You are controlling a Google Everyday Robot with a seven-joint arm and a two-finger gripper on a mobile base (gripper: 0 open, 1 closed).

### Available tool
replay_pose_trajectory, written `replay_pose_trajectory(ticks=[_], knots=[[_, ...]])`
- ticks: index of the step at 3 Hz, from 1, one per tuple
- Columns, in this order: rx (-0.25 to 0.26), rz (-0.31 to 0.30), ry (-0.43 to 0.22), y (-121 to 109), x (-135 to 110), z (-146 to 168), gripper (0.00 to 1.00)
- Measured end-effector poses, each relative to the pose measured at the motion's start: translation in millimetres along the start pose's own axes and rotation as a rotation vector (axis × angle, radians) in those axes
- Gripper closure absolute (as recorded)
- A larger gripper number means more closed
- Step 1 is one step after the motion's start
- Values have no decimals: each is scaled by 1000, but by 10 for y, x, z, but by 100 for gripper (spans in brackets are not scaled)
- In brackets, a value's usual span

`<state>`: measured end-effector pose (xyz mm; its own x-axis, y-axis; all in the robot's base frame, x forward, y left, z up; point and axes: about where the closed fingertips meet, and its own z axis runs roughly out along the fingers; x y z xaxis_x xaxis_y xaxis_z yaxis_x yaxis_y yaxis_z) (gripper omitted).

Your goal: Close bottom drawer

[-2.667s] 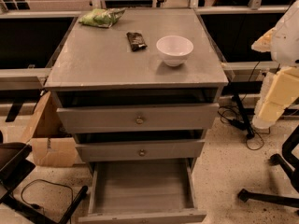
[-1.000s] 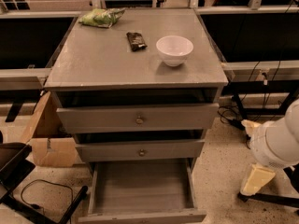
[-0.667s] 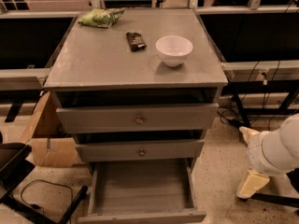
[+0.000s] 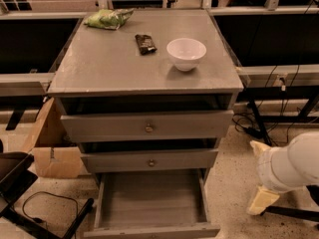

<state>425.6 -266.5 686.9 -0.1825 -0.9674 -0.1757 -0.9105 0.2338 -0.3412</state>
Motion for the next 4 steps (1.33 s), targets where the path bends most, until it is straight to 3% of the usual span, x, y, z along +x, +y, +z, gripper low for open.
replay_pose_trajectory(ticks=[2, 4], knots=[[-62, -19, -50, 888, 235, 1328, 0], [-25, 28, -174, 1124, 381, 2314, 0]])
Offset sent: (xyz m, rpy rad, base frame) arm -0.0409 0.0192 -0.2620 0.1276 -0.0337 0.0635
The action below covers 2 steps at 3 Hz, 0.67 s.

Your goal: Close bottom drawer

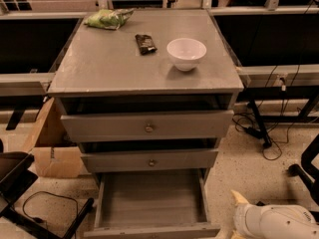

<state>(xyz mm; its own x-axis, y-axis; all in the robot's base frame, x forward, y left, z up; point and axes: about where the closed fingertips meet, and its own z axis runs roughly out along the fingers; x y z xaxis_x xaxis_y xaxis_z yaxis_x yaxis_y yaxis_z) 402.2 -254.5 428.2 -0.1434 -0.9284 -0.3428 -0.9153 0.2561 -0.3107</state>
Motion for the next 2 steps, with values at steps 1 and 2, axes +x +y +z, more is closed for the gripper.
replay_pose_trajectory(ticks=[1, 2], knots=[[-9, 60, -48, 63, 95, 394, 0], [-13, 62, -49, 78, 95, 406, 0]])
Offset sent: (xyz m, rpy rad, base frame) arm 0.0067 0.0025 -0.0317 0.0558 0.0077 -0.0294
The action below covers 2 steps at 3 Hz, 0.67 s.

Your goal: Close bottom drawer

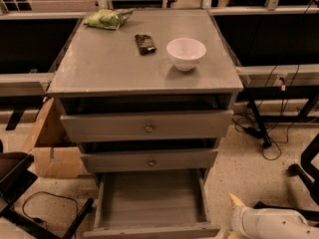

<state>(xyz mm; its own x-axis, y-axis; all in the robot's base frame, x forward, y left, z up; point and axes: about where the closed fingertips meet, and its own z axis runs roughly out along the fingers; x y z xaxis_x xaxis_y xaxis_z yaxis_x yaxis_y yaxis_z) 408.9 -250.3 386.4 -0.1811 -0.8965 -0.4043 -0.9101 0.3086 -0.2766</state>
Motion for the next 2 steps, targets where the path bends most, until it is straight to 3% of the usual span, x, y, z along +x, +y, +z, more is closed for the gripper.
replay_pose_trajectory(ticks=[1, 2], knots=[[20, 13, -17, -16, 60, 191, 0], [-13, 24, -31, 225, 243, 641, 18]])
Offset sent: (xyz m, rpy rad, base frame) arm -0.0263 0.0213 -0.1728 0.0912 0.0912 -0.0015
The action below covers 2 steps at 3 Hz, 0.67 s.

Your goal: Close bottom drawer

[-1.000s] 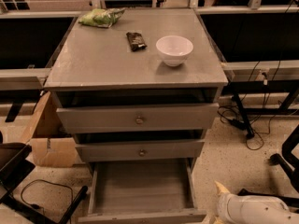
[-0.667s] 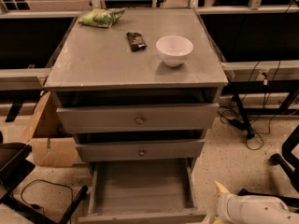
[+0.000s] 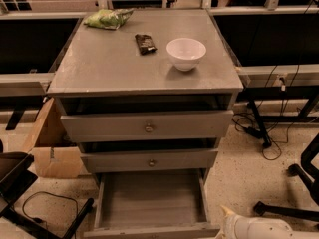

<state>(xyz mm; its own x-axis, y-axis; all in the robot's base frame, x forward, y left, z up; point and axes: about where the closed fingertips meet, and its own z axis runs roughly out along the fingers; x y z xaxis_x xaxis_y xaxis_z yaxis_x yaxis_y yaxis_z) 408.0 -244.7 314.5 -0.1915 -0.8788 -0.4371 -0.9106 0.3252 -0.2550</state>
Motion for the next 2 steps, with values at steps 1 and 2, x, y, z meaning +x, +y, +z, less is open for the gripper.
replay_pose_trajectory(ticks=[1, 2], knots=[[-42, 0, -38, 516, 190, 404, 42], [-63, -18, -95, 945, 247, 727, 65]])
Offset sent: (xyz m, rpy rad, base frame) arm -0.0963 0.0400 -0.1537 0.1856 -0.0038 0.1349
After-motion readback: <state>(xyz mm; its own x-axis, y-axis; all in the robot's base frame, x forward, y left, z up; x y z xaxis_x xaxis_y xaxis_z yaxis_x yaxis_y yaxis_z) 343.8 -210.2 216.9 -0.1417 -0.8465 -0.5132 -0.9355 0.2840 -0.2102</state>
